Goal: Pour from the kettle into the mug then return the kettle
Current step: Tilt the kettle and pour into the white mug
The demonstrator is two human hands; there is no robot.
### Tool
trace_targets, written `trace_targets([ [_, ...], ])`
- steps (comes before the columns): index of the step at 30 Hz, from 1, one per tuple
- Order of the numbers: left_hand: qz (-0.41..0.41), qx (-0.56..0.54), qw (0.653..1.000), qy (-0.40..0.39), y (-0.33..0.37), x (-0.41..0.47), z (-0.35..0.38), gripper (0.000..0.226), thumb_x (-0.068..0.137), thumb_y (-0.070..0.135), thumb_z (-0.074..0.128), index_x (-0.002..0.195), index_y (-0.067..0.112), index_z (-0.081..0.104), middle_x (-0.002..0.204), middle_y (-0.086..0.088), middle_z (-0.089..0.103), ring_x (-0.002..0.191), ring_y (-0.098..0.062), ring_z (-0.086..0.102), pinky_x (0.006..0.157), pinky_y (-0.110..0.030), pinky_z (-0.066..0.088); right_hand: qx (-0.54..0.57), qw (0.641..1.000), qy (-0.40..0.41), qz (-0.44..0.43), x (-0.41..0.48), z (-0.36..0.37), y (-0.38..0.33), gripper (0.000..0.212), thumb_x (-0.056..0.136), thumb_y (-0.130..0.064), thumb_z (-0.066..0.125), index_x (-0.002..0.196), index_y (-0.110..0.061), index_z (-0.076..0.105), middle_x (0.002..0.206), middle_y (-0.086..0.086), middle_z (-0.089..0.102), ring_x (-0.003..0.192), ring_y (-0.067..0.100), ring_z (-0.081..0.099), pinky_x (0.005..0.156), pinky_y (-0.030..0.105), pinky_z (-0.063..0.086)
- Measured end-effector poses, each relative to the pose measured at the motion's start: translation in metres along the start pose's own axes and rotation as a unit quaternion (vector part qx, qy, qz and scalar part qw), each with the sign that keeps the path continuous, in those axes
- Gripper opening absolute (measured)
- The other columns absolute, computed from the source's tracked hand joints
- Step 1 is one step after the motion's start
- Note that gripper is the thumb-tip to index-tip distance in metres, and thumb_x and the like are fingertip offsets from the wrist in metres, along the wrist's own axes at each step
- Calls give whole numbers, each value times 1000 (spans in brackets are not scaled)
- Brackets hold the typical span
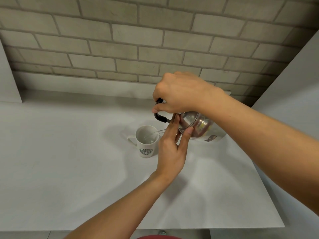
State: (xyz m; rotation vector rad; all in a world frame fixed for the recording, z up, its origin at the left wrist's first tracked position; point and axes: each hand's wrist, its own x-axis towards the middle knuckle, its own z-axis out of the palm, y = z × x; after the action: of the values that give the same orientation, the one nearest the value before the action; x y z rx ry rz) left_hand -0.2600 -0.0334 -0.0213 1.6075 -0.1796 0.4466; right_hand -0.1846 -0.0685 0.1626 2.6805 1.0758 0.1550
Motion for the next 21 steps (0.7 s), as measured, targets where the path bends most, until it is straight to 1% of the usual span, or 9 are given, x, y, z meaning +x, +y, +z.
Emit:
trace_targets([
  [2, 5, -3, 1000, 0, 1, 1, -1, 55, 103, 42, 60, 152, 18, 50, 104, -9, 70, 79, 1, 59, 78, -3, 40, -2, 1000, -1, 1, 1, -1, 0, 39, 93, -58, 63, 95, -21, 76, 69, -3, 39, 72, 35, 54, 58, 32, 37],
  [4, -2, -7, 1000, 0, 1, 1, -1, 56, 103, 42, 60, 152, 17, 50, 107, -7, 72, 85, -11, 62, 79, -6, 43, -1, 1000, -2, 0, 2, -1, 0, 39, 93, -58, 63, 94, -21, 76, 67, -6, 36, 72, 34, 54, 57, 31, 36],
  [5, -6, -10, 1000, -1, 2, 1, -1, 56, 103, 42, 60, 152, 17, 50, 104, -2, 71, 86, -11, 62, 80, -5, 43, -1, 1000, -3, 0, 2, -1, 0, 39, 93, -58, 64, 94, -21, 76, 67, -7, 36, 71, 34, 54, 57, 31, 36],
  [7, -8, -17, 1000, -1, 4, 1, -1, 56, 103, 40, 60, 152, 15, 50, 98, 11, 65, 83, 0, 60, 80, -4, 42, -3, 1000, -4, -2, 2, -1, 0, 39, 93, -58, 64, 93, -20, 75, 67, -7, 36, 71, 33, 53, 56, 31, 35],
  [8, -6, -18, 1000, 0, 4, 1, 0, 55, 103, 39, 60, 151, 14, 50, 96, 12, 65, 82, 1, 59, 77, -5, 42, -4, 1000, -4, -4, 2, -1, 0, 40, 93, -58, 63, 93, -20, 75, 67, -7, 37, 71, 33, 53, 56, 31, 35],
  [11, -4, -20, 1000, 2, 5, 2, -1, 55, 103, 38, 60, 151, 14, 50, 108, -8, 71, 94, -18, 59, 80, -12, 47, -4, 1000, -2, -5, 3, -1, 0, 39, 93, -57, 64, 92, -20, 75, 66, -7, 36, 71, 33, 53, 57, 32, 35],
  [13, -13, -27, 1000, 0, 5, 1, -1, 57, 103, 42, 59, 153, 17, 49, 125, -3, 71, 104, -18, 63, 88, -8, 46, -3, 1000, -2, -6, 4, -1, -1, 38, 93, -57, 65, 92, -20, 74, 66, -8, 36, 70, 33, 53, 57, 32, 37],
  [16, -18, -40, 999, 1, 6, 1, 0, 59, 103, 43, 59, 154, 17, 48, 131, 7, 69, 110, -8, 65, 93, -8, 45, -6, 1000, 0, -10, 5, 0, -1, 37, 93, -57, 65, 88, -20, 72, 65, -8, 36, 68, 31, 51, 54, 29, 34],
  [21, -12, -47, 999, 4, 5, 2, -1, 59, 103, 41, 59, 154, 14, 48, 135, -6, 68, 120, -27, 64, 94, -10, 47, -6, 1000, 5, -17, 6, 1, -1, 36, 92, -56, 68, 76, -26, 55, 64, -9, 34, 64, 27, 44, 48, 25, 23],
])
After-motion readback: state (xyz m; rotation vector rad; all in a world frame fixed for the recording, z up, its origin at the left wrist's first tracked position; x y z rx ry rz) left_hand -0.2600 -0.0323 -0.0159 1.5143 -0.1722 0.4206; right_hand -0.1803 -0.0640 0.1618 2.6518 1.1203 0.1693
